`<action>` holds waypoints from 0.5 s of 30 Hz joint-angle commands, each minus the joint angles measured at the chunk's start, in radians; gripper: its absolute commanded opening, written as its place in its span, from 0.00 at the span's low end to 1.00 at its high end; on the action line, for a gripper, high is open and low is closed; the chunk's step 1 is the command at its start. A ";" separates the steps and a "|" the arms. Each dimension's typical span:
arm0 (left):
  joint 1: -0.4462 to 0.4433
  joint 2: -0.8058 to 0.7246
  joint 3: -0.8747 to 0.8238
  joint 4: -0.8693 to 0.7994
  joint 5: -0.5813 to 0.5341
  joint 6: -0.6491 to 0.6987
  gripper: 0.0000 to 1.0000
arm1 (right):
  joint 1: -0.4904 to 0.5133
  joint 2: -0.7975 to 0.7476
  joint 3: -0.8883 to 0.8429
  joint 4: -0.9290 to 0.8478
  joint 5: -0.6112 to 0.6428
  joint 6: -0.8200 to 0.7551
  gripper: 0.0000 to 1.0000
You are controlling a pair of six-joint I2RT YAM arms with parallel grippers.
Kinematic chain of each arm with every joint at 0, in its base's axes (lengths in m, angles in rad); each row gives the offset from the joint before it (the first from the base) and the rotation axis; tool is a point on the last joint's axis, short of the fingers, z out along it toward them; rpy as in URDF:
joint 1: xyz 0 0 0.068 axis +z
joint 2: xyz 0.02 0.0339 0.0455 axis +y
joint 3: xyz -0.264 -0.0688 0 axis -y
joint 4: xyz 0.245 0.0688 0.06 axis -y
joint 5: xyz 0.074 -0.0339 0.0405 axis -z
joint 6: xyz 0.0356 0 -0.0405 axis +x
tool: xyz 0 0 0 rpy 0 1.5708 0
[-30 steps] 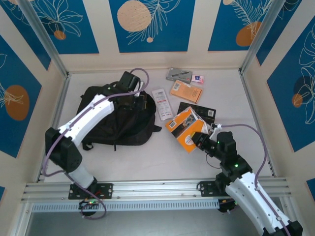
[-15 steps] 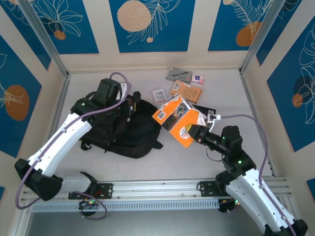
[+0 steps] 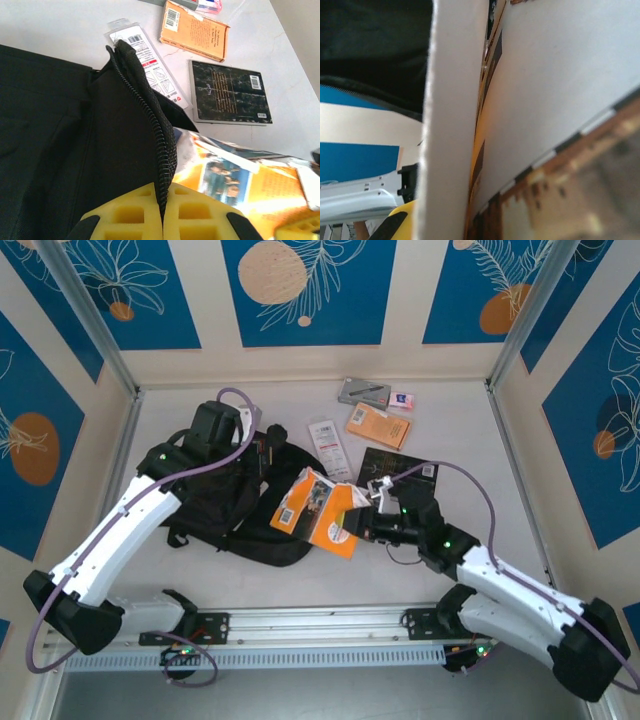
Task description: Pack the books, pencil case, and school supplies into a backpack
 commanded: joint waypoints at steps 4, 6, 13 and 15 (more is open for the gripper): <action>-0.002 -0.040 0.004 0.081 0.090 0.021 0.00 | 0.009 0.216 0.198 0.106 -0.061 0.058 0.00; -0.002 -0.042 0.002 0.093 0.123 0.032 0.00 | 0.011 0.283 0.249 0.130 -0.085 0.079 0.00; -0.002 -0.054 0.028 0.098 0.174 0.057 0.00 | 0.035 0.492 0.384 0.260 -0.081 0.171 0.00; -0.002 -0.054 0.040 0.095 0.174 0.062 0.00 | 0.057 0.550 0.427 0.278 -0.057 0.165 0.00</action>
